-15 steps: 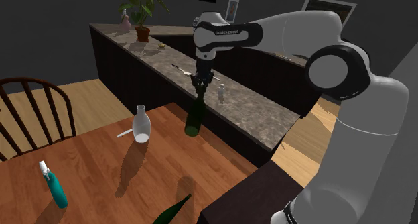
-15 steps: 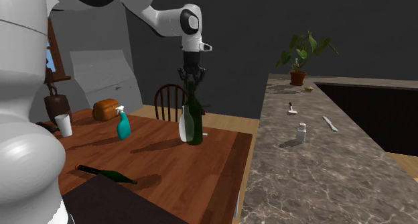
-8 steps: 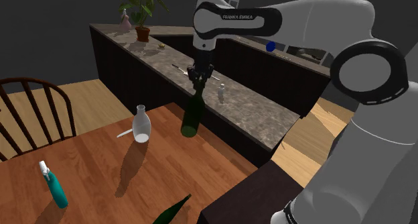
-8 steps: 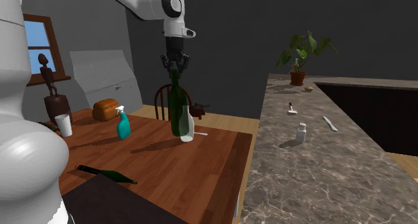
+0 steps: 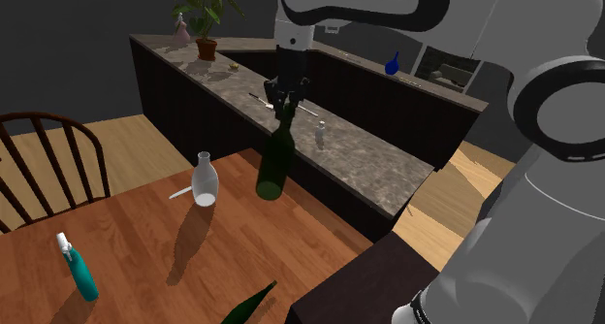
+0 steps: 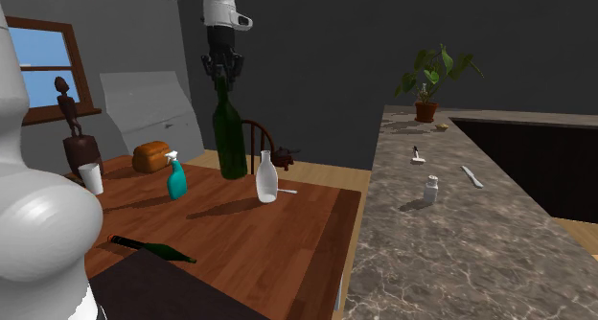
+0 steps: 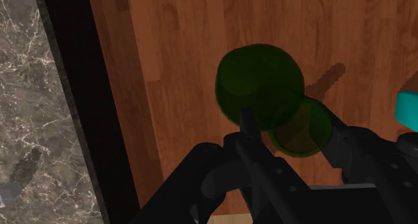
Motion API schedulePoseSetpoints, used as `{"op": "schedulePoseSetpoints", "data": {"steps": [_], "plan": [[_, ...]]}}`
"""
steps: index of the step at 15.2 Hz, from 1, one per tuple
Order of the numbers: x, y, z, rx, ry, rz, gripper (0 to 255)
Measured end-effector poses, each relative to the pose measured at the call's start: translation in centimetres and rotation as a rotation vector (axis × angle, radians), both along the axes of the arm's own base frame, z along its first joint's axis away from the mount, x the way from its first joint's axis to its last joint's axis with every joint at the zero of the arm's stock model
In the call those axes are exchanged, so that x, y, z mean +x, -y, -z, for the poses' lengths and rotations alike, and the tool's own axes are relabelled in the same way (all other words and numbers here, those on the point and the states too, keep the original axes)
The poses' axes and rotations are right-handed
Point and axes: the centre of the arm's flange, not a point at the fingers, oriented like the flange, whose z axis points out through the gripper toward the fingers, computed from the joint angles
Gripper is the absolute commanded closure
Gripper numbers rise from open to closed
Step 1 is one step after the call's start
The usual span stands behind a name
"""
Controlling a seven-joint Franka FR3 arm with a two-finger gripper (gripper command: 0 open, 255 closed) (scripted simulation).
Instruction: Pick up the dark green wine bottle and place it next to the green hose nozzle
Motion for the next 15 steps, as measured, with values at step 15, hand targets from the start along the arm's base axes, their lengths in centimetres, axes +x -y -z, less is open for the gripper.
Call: {"op": "schedulePoseSetpoints", "data": {"steps": [15], "plan": [[-8.3,-9.4,-9.7,-0.001,-0.001,0.0,255]]}}
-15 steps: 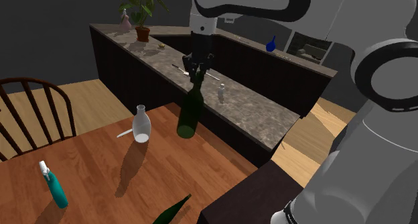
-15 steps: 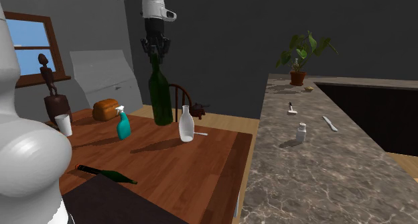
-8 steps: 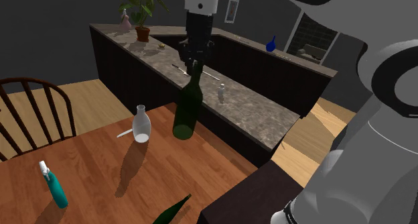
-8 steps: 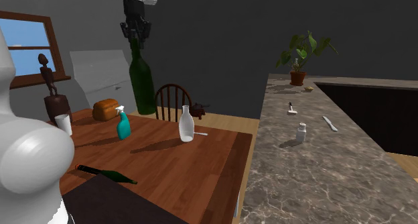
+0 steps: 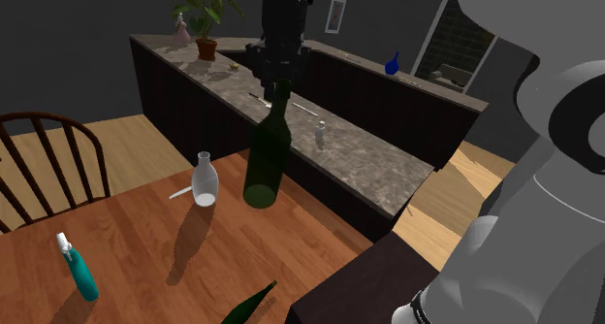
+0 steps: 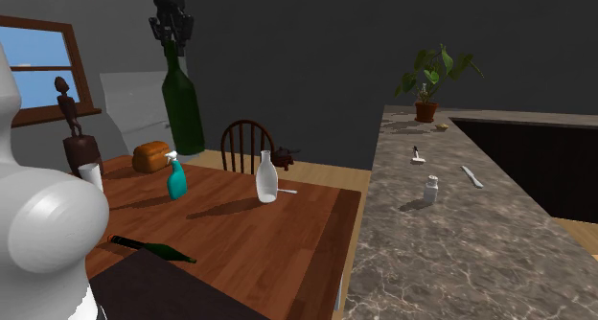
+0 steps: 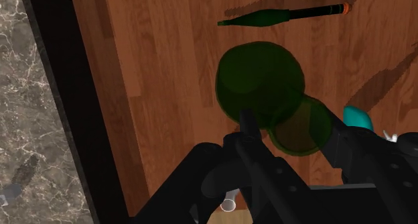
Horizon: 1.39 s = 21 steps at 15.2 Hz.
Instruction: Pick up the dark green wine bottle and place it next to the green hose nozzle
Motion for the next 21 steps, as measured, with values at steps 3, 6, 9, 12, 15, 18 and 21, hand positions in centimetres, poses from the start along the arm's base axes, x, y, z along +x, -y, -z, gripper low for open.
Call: {"op": "schedulePoseSetpoints", "data": {"steps": [3,6,9,12,15,18,21], "plan": [[0.0,-0.1,1.5,0.0,0.0,0.0,255],[0.0,-0.1,3.1,0.0,0.0,0.0,255],[0.0,-0.1,4.9,0.0,-0.001,0.001,255],[0.0,-0.2,6.2,0.0,0.0,0.0,255],[0.0,-0.2,7.8,0.0,-0.001,0.0,255],[0.0,-0.2,9.4,0.0,0.0,0.0,255],[0.0,-0.2,11.1,0.0,-0.001,0.001,255]]}}
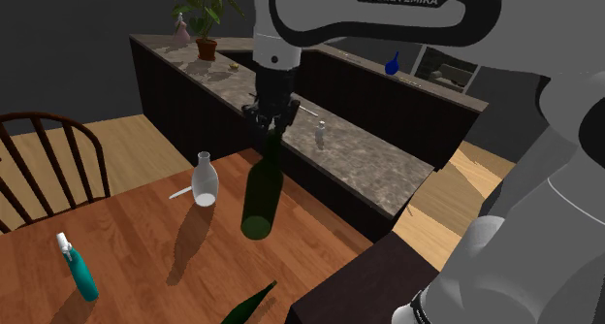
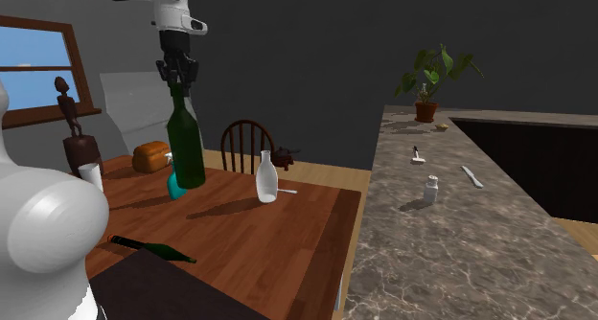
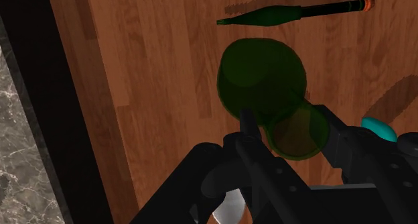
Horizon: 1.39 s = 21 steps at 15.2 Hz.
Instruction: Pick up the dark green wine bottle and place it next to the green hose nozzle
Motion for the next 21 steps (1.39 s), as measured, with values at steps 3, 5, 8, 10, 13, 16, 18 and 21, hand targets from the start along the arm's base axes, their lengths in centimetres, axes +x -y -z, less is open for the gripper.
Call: {"op": "schedulePoseSetpoints", "data": {"steps": [3,5,8,10,13,16,18,21], "plan": [[-0.1,0.0,1.5,0.0,0.0,0.0,255],[0.0,0.1,2.5,0.0,0.0,0.0,255],[-0.1,0.0,4.2,0.0,0.0,0.0,255],[-0.1,0.1,5.2,0.0,0.0,0.0,255],[0.0,0.0,6.8,0.0,0.0,0.0,255],[0.0,0.0,8.3,0.0,0.0,0.0,255],[-0.1,0.1,9.5,0.0,0.0,0.0,255],[0.0,0.0,11.0,0.0,0.0,0.0,255]]}}
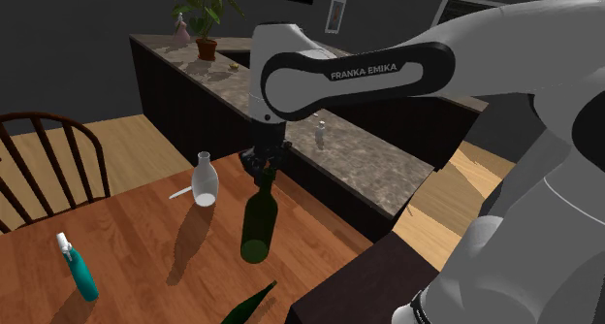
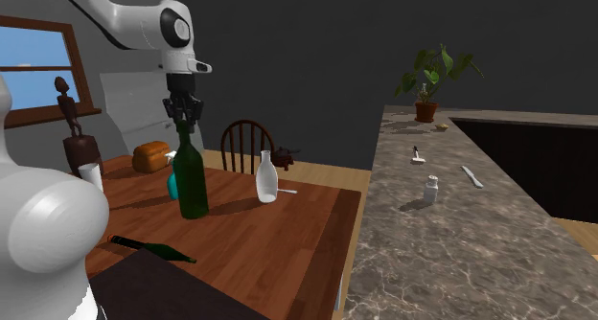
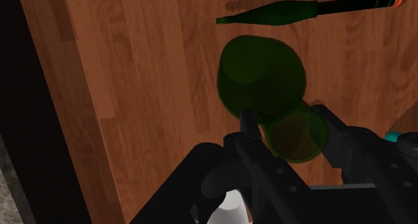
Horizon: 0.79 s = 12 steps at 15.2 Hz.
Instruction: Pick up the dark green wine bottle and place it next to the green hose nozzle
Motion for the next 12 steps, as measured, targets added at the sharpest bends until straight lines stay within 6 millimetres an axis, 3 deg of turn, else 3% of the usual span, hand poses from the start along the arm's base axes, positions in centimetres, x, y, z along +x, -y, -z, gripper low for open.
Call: {"op": "schedulePoseSetpoints", "data": {"steps": [12], "plan": [[0.0,0.1,6.3,0.0,0.0,0.0,255]]}}
